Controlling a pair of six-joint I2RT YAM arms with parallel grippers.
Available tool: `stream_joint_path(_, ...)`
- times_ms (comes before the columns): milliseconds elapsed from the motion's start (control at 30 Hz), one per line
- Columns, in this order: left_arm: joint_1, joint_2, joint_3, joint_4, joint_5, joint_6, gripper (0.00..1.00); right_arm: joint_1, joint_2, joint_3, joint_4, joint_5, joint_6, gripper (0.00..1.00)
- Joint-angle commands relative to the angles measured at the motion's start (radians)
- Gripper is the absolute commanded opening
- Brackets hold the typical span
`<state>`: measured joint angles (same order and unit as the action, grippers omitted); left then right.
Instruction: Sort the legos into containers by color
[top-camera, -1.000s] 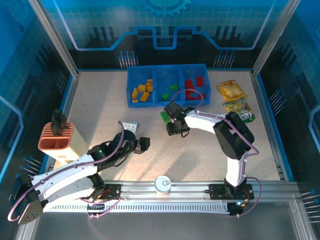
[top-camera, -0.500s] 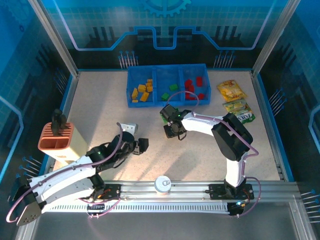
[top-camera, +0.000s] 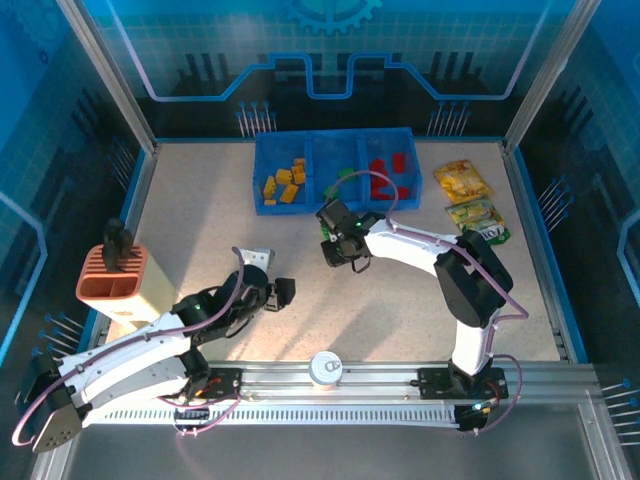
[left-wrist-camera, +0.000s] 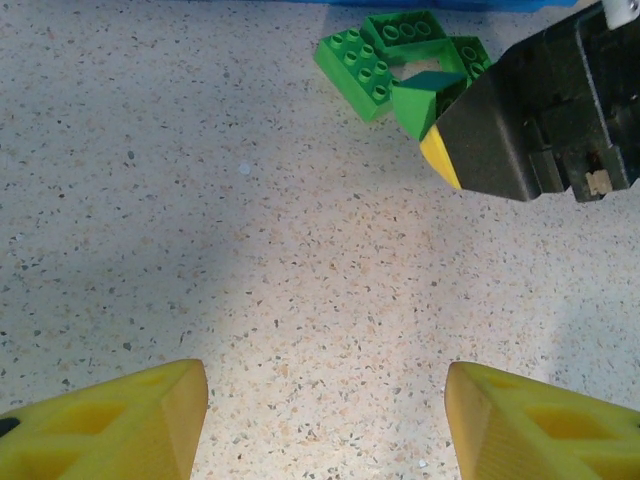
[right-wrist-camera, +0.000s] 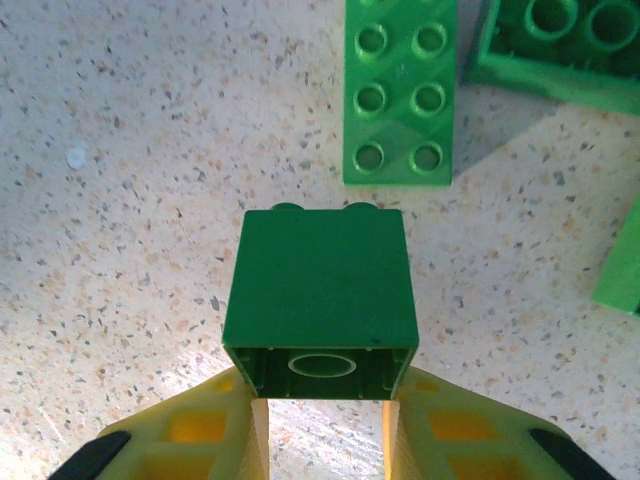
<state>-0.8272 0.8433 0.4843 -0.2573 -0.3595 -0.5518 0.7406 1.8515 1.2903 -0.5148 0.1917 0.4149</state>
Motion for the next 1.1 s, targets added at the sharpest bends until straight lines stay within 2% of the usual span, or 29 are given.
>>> stream_joint_path(0,-0.010,-0.016,-0.021,-0.010,-0.021,-0.013,0.65,0.011,-0.032,0.050,-0.043,0.025,-0.026,0.30)
stream_joint_path(167,-0.009,-0.029,-0.024,-0.005,-0.026,-0.013,0.65,0.007,-0.023,0.108,-0.065,0.032,-0.044,0.30)
stream_joint_path(367,-0.010,-0.008,-0.012,-0.002,-0.016,-0.011,0.65,-0.038,0.026,0.271,-0.128,0.067,-0.084,0.30)
stream_joint_path(700,-0.019,-0.019,-0.001,-0.025,-0.002,-0.019,0.66,-0.161,0.256,0.596,-0.210,0.032,-0.115,0.31)
stream_joint_path(833,-0.027,-0.025,0.012,-0.055,-0.002,-0.019,0.66,-0.179,0.353,0.705,-0.242,0.049,-0.116,0.31)
stream_joint_path(967,-0.035,-0.038,0.009,-0.067,-0.010,-0.026,0.66,-0.190,0.392,0.750,-0.248,0.052,-0.104,0.36)
stream_joint_path(1067,-0.038,-0.037,0.008,-0.064,-0.016,-0.031,0.66,-0.188,0.388,0.763,-0.240,0.056,-0.106,0.59)
